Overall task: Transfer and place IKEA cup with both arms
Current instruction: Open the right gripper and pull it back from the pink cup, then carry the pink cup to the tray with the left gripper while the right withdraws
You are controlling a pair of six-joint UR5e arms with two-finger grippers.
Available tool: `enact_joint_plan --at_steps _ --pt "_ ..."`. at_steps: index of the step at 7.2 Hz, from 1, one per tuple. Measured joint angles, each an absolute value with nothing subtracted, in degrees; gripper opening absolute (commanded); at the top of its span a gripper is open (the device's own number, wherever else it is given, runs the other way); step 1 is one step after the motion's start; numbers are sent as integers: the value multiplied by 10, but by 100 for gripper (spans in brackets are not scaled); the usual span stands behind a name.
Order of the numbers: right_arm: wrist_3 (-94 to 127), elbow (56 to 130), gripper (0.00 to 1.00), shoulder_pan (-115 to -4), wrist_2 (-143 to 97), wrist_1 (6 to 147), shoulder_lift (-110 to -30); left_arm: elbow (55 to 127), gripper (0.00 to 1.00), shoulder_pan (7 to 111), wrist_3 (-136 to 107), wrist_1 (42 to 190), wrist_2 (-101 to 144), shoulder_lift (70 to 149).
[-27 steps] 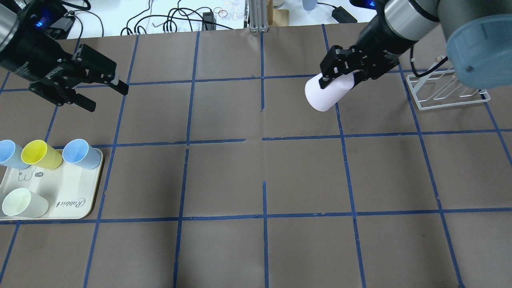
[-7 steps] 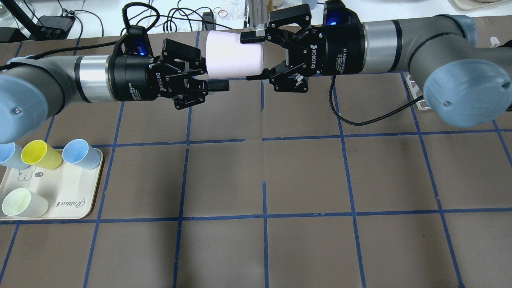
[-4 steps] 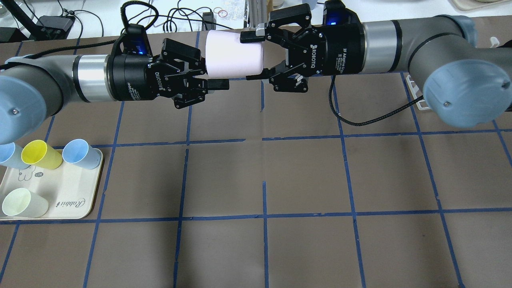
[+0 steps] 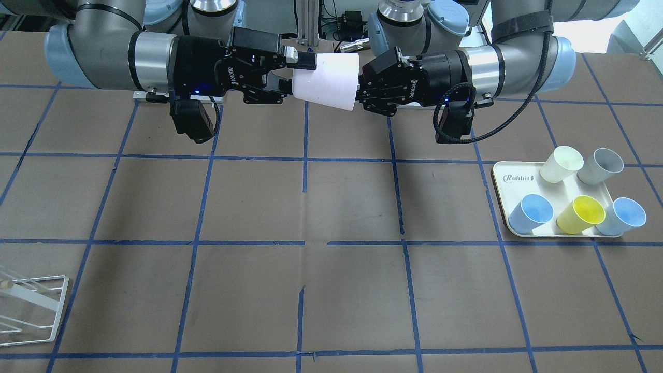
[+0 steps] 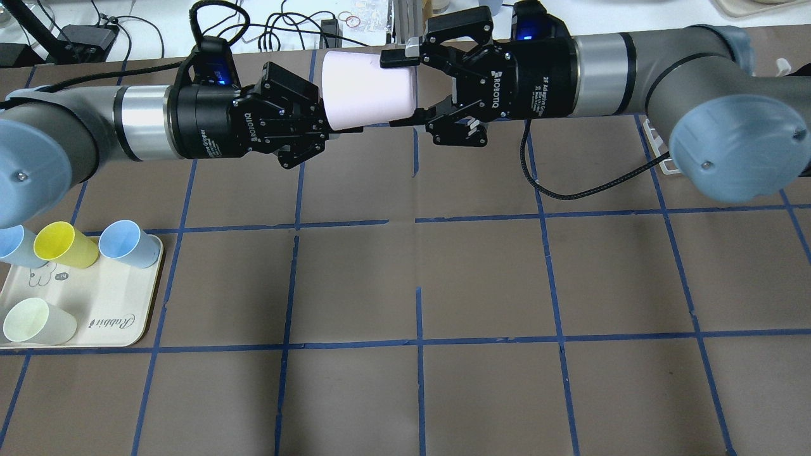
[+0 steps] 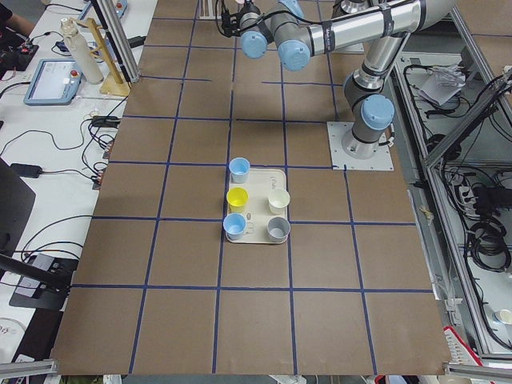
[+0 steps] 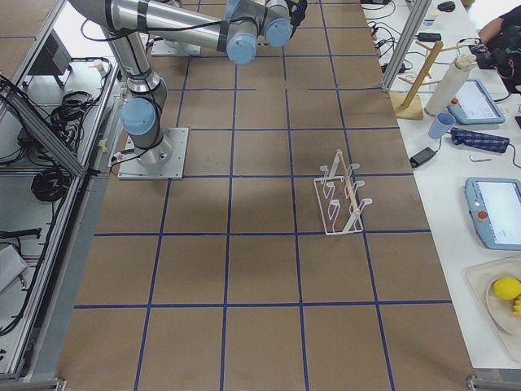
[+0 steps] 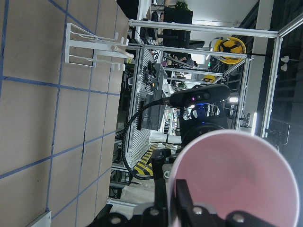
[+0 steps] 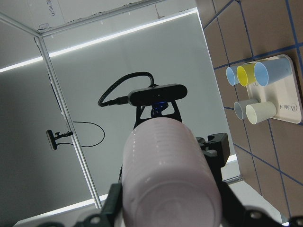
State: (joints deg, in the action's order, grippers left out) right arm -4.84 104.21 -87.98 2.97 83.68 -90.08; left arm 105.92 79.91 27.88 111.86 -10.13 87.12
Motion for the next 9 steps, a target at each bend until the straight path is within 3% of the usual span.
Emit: enact_joint_plan --at_steps 6,9 --pt "2 1036 100 -860 29 848 -886 1053 0 797 274 1120 -101 865" --pt "10 1020 100 -782 93 847 -884 1036 0 776 257 1119 -178 864"
